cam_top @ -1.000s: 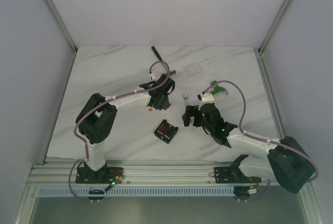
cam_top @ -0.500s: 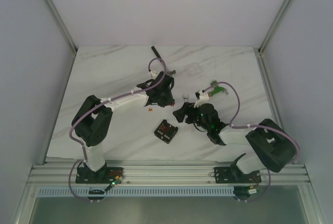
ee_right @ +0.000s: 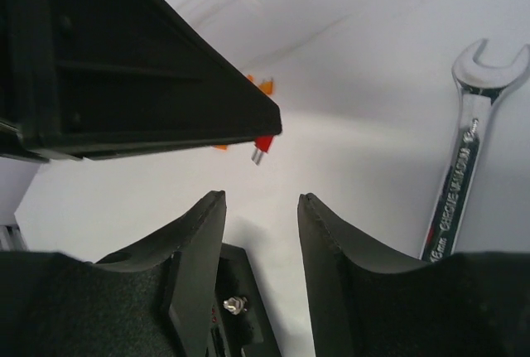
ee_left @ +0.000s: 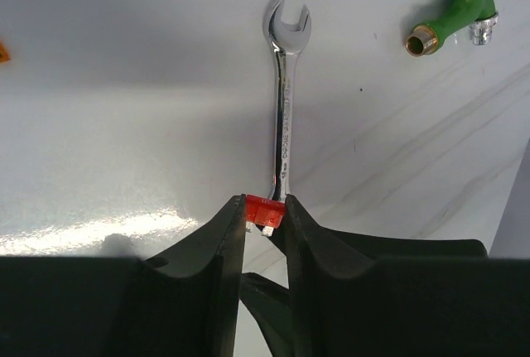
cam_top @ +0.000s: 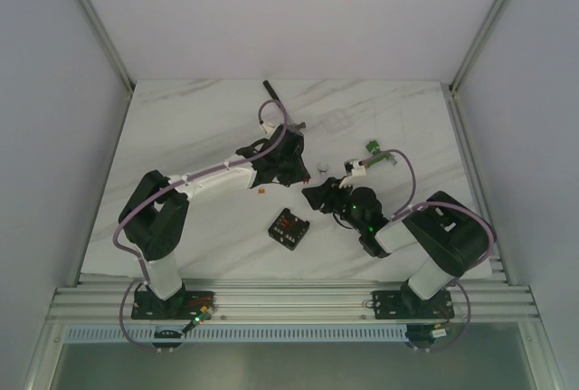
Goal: Snap on the fuse box
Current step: Pick up the fuse from the center of the board.
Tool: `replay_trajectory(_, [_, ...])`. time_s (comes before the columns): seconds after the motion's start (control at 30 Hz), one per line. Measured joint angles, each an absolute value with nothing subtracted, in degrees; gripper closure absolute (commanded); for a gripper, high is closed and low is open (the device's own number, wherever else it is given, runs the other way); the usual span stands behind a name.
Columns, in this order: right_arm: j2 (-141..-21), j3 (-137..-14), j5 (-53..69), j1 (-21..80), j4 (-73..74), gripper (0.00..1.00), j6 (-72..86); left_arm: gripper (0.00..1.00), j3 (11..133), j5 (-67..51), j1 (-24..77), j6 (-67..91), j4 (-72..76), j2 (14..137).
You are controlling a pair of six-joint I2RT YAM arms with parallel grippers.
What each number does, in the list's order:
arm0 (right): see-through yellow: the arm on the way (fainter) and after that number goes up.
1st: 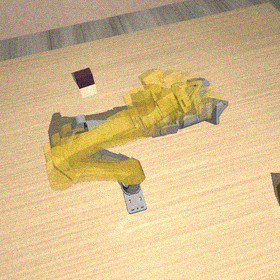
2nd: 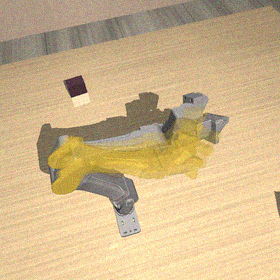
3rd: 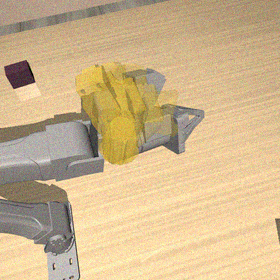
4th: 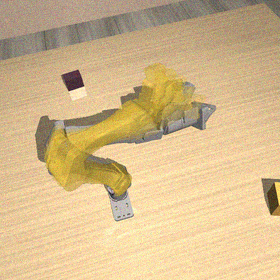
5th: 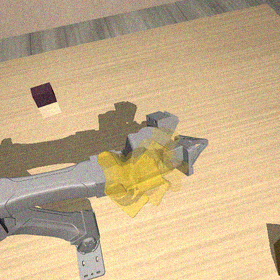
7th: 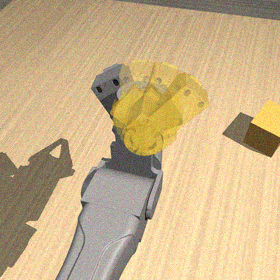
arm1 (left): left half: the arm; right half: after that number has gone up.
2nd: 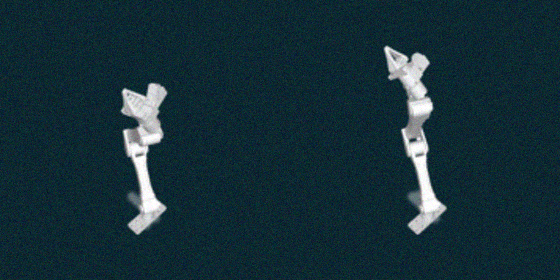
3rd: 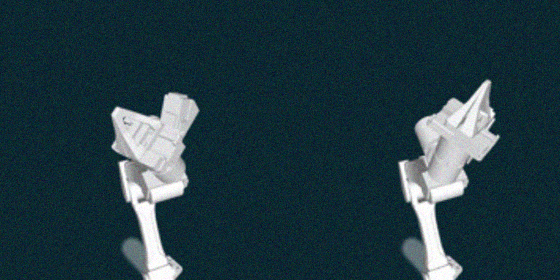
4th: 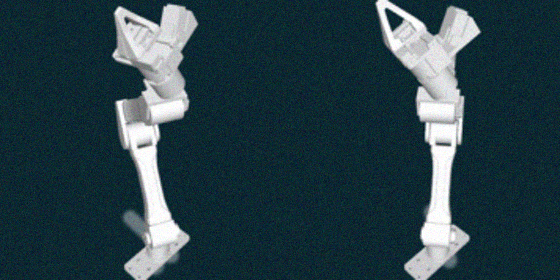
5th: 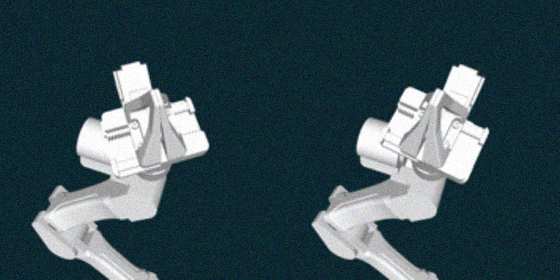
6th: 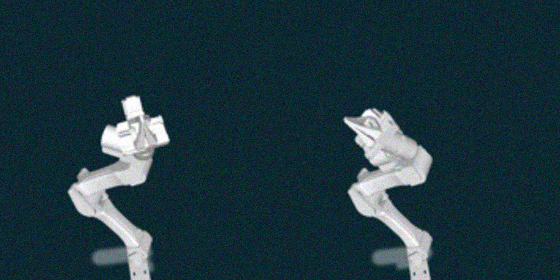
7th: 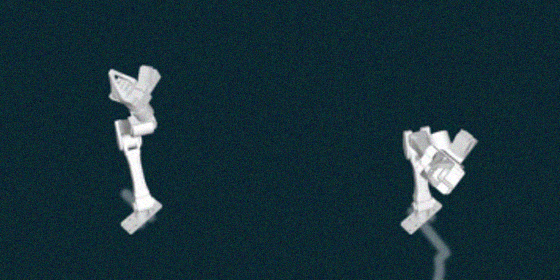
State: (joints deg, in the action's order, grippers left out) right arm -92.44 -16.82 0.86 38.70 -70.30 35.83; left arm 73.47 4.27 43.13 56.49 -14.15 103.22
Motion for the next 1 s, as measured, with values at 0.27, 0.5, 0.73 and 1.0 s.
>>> replay_trajectory(0.27, [-92.6, -16.8, -0.2, 38.7, -74.2, 0.6, 36.4, 0.67, 73.4, 4.2, 43.3, 56.9, -14.1, 103.2])
replay_trajectory(0.5, [-92.6, -16.8, -2.0, 38.7, -75.2, 0.68, 36.7, 0.67, 73.4, 3.6, 43.8, 57.0, -14.1, 103.2])
replay_trajectory(0.73, [-93.3, -16.8, -2.6, 38.7, -76.0, 0.78, 36.9, 0.67, 72.9, 3.6, 44.1, 57.2, -13.9, 102.8])
replay_trajectory(1.0, [-94.0, -16.8, -2.7, 38.7, -76.6, 1.0, 37.1, 0.65, 72.5, 3.6, 44.7, 57.6, -13.1, 101.8])
